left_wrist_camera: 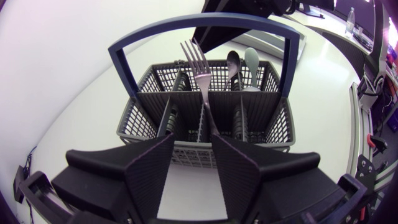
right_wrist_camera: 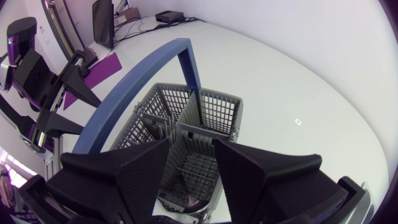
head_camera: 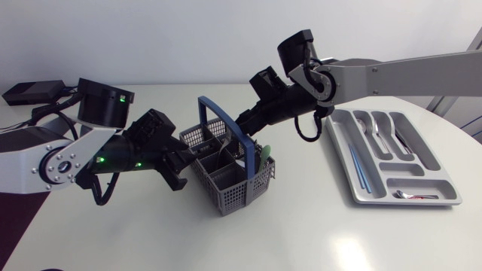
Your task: Unload the cutlery basket into the drawer organizer.
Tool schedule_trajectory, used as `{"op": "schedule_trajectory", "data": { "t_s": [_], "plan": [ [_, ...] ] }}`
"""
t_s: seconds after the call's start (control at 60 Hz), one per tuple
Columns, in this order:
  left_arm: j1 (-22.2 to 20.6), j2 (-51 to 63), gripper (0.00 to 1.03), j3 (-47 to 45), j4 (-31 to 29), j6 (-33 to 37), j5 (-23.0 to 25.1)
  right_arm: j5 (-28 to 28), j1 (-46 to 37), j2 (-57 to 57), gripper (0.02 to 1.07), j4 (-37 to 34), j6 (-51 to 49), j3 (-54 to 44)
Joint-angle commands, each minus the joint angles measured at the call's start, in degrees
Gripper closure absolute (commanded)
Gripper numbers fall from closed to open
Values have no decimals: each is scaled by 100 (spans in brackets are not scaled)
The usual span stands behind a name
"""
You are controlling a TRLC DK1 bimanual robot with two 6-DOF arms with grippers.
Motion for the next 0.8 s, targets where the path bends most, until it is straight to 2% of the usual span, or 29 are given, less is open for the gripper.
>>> {"op": "schedule_trajectory", "data": {
  "t_s": [0.0, 0.4, 0.783],
  "plan": [
    [-22, -76, 58, 123, -37, -114, 76, -50, -42, 49, 52, -27, -58, -7],
    [-40, -103, 58, 88, -37, -140, 76, -420, -200, -540, 52, -202, -243, -526],
    [-84, -147, 58, 35, -37, -158, 76, -507, -51, -118, 52, -246, -392, -200]
  ]
}}
